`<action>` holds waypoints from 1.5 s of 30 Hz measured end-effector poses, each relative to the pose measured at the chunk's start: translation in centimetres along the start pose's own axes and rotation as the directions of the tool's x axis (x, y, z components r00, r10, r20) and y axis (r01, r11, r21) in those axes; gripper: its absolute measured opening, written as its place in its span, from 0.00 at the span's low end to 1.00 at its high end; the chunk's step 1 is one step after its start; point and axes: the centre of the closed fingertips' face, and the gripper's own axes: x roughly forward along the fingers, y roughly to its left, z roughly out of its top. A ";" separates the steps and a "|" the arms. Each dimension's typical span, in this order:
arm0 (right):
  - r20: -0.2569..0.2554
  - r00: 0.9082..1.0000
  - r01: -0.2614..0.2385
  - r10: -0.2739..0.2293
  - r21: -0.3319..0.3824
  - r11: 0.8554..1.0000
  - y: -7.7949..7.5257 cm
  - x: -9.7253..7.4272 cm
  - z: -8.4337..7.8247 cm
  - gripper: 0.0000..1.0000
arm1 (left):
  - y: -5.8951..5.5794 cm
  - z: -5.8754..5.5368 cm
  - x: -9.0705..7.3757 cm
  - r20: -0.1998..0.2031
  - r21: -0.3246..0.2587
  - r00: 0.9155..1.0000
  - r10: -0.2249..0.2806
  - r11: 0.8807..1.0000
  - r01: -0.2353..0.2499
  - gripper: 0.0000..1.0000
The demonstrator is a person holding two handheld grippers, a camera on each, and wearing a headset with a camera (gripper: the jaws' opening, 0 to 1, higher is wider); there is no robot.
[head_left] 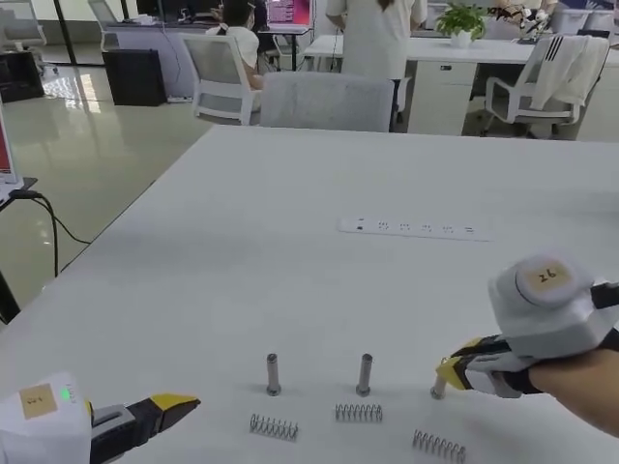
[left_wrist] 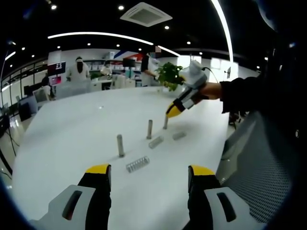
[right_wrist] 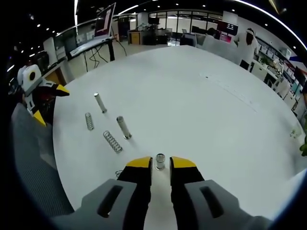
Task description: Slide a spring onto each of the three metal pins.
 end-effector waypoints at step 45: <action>-0.175 0.974 -0.170 0.143 -0.152 0.974 5.4 -0.4 -6.5 0.13 | -0.5 0.8 0.6 0.001 0.034 0.999 -0.038 0.999 0.038 0.58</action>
